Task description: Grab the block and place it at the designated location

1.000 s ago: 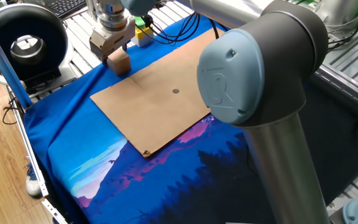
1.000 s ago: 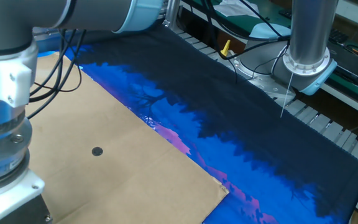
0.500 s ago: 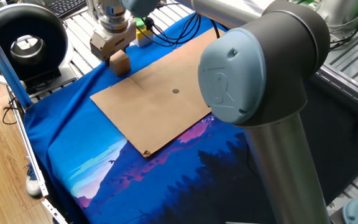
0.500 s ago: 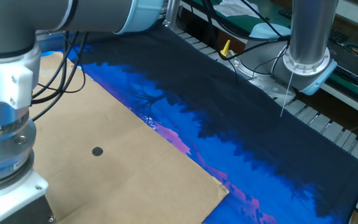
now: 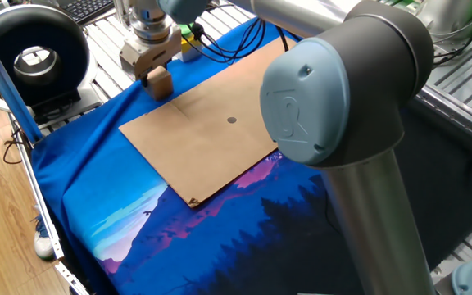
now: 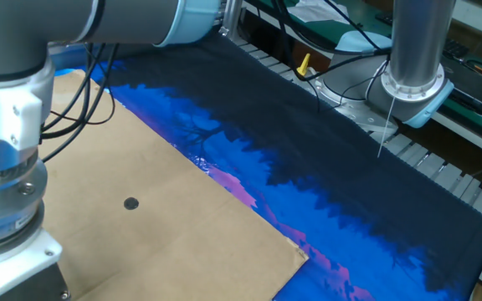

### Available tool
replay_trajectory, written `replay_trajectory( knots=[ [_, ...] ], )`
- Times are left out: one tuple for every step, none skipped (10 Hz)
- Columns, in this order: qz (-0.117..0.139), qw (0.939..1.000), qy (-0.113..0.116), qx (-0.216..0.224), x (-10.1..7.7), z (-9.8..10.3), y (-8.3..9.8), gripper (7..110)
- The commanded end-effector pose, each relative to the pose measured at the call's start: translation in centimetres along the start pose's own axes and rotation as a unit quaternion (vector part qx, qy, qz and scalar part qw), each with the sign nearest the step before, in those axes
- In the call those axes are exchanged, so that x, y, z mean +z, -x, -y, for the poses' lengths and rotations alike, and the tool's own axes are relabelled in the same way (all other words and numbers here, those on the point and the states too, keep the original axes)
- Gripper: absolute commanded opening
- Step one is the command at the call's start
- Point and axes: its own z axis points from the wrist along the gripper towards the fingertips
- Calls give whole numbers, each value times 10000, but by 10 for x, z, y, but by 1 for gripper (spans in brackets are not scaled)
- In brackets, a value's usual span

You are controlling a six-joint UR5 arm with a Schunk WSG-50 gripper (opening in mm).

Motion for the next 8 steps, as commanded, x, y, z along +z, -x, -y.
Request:
replay_trajectory(
  knots=[
    [21,9999,-18,125,0,-2,2,7],
    [-32,9999,-12,164,-2,-5,1,7],
    [-51,9998,-40,167,-3,-4,2,7],
    [-50,9999,-33,137,-5,-2,3,7],
    [-50,9999,-32,114,-7,1,4,7],
    [-44,9999,-41,113,-7,2,4,7],
    [-36,9999,-42,105,-7,2,5,7],
    [-29,9999,-50,96,-8,2,4,7]
  ],
)
